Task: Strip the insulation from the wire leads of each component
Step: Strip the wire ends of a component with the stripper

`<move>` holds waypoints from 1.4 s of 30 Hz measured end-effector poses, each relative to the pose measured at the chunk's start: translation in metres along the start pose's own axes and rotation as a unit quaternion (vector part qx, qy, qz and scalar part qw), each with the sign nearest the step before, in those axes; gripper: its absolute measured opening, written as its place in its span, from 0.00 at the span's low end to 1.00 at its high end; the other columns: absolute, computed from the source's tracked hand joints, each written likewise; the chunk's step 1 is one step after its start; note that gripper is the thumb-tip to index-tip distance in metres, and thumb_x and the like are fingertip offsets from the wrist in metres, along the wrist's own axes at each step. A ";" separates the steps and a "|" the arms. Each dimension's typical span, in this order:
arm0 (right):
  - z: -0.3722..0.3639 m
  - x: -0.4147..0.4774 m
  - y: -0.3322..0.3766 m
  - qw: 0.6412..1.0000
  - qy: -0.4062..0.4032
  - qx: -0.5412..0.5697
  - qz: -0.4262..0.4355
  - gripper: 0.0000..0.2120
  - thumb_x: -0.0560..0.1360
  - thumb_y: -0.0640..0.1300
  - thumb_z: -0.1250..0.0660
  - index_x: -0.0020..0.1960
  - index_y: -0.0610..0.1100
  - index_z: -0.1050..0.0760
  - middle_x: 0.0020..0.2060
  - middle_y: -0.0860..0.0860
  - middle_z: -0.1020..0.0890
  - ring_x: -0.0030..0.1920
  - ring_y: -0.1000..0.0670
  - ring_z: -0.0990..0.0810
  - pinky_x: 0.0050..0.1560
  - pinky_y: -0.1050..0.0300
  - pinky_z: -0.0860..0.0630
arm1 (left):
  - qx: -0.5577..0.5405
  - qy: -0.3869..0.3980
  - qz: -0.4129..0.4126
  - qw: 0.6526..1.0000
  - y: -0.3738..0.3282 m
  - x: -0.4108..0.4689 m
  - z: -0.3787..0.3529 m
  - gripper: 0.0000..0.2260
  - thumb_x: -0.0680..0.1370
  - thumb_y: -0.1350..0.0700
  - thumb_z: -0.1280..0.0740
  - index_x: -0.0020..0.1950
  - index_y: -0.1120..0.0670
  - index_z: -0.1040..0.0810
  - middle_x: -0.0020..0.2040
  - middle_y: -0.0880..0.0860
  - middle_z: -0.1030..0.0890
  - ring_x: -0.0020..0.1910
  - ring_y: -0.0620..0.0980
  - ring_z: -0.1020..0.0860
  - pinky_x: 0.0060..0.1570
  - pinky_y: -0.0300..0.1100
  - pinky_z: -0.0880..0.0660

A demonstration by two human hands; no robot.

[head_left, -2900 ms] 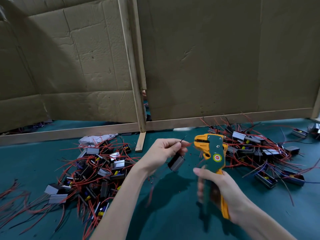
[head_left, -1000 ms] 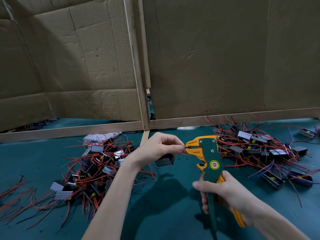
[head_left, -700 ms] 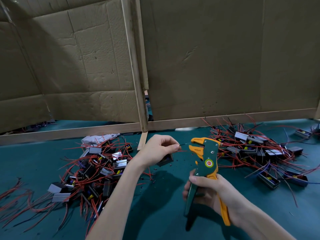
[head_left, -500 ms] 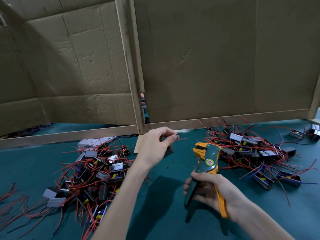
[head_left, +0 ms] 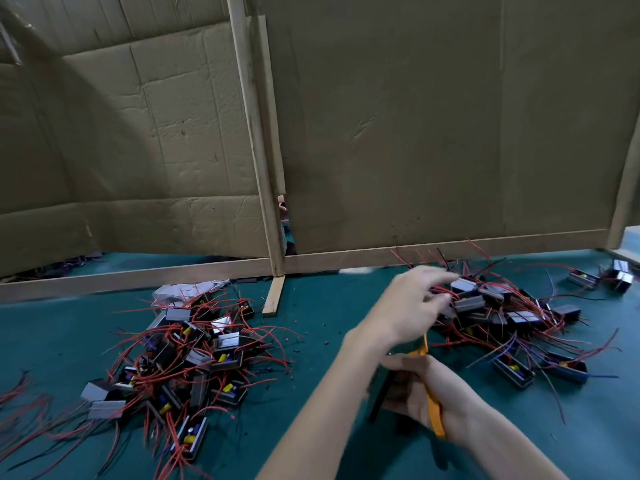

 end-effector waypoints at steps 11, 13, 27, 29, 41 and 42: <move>0.007 0.002 -0.001 1.000 -0.018 -0.008 0.001 0.04 0.71 0.33 0.33 0.46 0.34 0.26 0.38 0.36 0.19 0.37 0.38 0.17 0.39 0.45 0.18 | 0.354 0.016 0.472 0.807 0.168 -0.110 0.115 0.17 0.81 0.49 0.46 0.68 0.51 0.30 0.67 0.57 0.29 0.68 0.59 0.35 0.63 0.53 0.37; 0.007 0.002 -0.001 1.000 -0.018 -0.011 -0.001 0.03 0.73 0.33 0.34 0.46 0.34 0.26 0.38 0.36 0.19 0.36 0.38 0.18 0.38 0.45 0.18 | 0.348 0.013 0.467 0.812 0.181 -0.111 0.113 0.18 0.82 0.49 0.48 0.70 0.50 0.32 0.69 0.56 0.31 0.70 0.58 0.38 0.64 0.53 0.38; 0.008 0.003 -0.002 1.000 -0.009 -0.013 -0.010 0.10 0.68 0.33 0.31 0.48 0.32 0.25 0.39 0.34 0.19 0.37 0.37 0.17 0.37 0.46 0.19 | 0.419 0.047 0.522 0.742 0.221 -0.081 0.120 0.24 0.81 0.41 0.52 0.70 0.51 0.31 0.72 0.57 0.35 0.69 0.58 0.41 0.62 0.50 0.41; 0.009 0.003 -0.001 1.000 -0.011 -0.014 -0.008 0.08 0.69 0.32 0.31 0.48 0.32 0.25 0.39 0.35 0.19 0.37 0.37 0.17 0.37 0.46 0.19 | 0.422 0.033 0.512 0.747 0.222 -0.079 0.119 0.24 0.80 0.42 0.50 0.70 0.53 0.30 0.71 0.58 0.35 0.69 0.58 0.39 0.64 0.50 0.41; 0.009 0.001 0.002 0.999 -0.027 -0.019 0.002 0.04 0.73 0.32 0.33 0.48 0.33 0.25 0.39 0.35 0.19 0.37 0.38 0.17 0.38 0.45 0.18 | 0.200 -0.130 0.408 0.881 0.195 -0.059 0.126 0.12 0.77 0.57 0.39 0.50 0.64 0.21 0.55 0.64 0.21 0.53 0.62 0.23 0.54 0.48 0.27; 0.009 0.001 0.002 0.999 -0.027 -0.018 0.004 0.04 0.73 0.32 0.33 0.48 0.33 0.25 0.38 0.35 0.19 0.37 0.38 0.17 0.38 0.45 0.18 | 0.170 -0.158 0.373 0.898 0.186 -0.057 0.125 0.12 0.77 0.58 0.38 0.48 0.65 0.19 0.53 0.64 0.20 0.53 0.62 0.22 0.51 0.46 0.27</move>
Point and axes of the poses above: each hand's wrist, its own x-axis towards the middle knuckle, its own z-axis out of the back of the hand, y = z × x, the point moved 5 cm from there along x, towards the middle knuckle
